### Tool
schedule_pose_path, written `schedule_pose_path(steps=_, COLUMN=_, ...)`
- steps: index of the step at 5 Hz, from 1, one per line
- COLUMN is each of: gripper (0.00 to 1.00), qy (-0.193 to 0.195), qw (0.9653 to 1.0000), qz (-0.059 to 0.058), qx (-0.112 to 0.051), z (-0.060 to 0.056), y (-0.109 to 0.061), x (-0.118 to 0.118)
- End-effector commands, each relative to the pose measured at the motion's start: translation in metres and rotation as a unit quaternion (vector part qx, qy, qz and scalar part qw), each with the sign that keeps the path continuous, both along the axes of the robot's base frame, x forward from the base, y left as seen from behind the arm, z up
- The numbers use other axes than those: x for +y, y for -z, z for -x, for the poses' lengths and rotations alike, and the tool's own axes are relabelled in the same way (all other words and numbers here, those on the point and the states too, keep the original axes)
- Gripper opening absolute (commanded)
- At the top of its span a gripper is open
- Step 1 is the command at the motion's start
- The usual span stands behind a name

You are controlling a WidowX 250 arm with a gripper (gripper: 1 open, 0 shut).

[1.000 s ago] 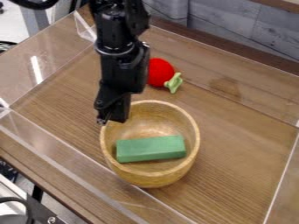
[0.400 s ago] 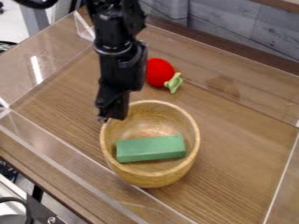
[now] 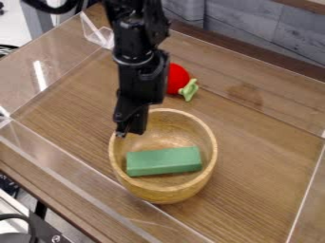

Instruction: Remove the green stick from the brown bowl and put it on the table

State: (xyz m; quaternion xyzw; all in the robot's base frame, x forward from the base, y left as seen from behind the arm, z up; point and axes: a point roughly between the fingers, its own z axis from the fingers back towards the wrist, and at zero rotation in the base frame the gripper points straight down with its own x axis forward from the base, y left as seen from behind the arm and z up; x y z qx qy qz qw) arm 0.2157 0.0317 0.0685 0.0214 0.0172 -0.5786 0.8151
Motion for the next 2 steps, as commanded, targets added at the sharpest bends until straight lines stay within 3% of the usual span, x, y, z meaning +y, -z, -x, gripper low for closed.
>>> schedule_pose_path(steps=1, gripper=0.00, qy=0.006, qw=1.0000, qz=-0.003, qx=-0.008, z=-0.0014, y=0.0018, x=0.0096)
schedule_pose_path(steps=2, gripper=0.00, qy=-0.020, qw=0.9997, qz=-0.005, qx=-0.010, z=0.0000, y=-0.0007, x=0.0146)
